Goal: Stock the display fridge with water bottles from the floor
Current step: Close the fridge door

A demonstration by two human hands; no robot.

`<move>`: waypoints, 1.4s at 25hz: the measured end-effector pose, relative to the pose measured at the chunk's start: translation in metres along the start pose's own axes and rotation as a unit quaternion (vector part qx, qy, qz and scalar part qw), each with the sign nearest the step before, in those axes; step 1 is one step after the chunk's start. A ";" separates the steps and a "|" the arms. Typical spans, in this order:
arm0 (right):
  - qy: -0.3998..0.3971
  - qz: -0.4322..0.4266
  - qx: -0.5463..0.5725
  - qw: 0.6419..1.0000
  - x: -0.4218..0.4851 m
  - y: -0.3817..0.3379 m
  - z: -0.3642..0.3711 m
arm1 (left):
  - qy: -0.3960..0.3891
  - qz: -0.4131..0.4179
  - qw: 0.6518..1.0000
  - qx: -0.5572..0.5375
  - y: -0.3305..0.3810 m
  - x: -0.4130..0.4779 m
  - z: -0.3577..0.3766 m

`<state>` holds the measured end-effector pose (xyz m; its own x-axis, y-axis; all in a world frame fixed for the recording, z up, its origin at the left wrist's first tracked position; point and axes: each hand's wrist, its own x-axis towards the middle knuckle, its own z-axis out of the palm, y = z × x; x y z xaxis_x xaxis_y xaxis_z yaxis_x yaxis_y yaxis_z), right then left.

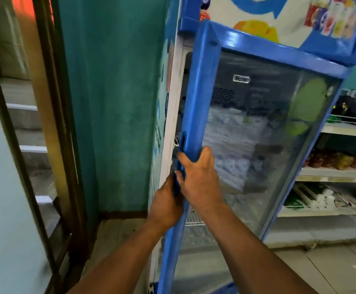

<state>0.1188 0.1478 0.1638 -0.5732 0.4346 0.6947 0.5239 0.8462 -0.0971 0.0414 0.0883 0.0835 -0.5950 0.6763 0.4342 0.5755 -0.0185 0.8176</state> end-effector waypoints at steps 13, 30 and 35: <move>-0.036 -0.029 -0.162 0.986 0.069 -0.005 0.051 | -0.021 -0.013 0.998 0.064 -0.080 0.075 -0.002; -0.066 -0.128 -0.247 0.958 0.098 0.002 0.069 | -0.059 -0.097 0.993 -0.034 -0.109 0.120 0.010; -0.058 -0.122 -0.244 0.960 0.104 0.003 0.076 | -0.061 -0.082 0.991 -0.083 -0.110 0.123 0.018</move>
<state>0.0125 0.2189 0.1818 -0.7672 0.2972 0.5684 0.5824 0.6940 0.4232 -0.0849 0.1867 0.0403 -0.5948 0.7644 0.2487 0.3705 -0.0139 0.9287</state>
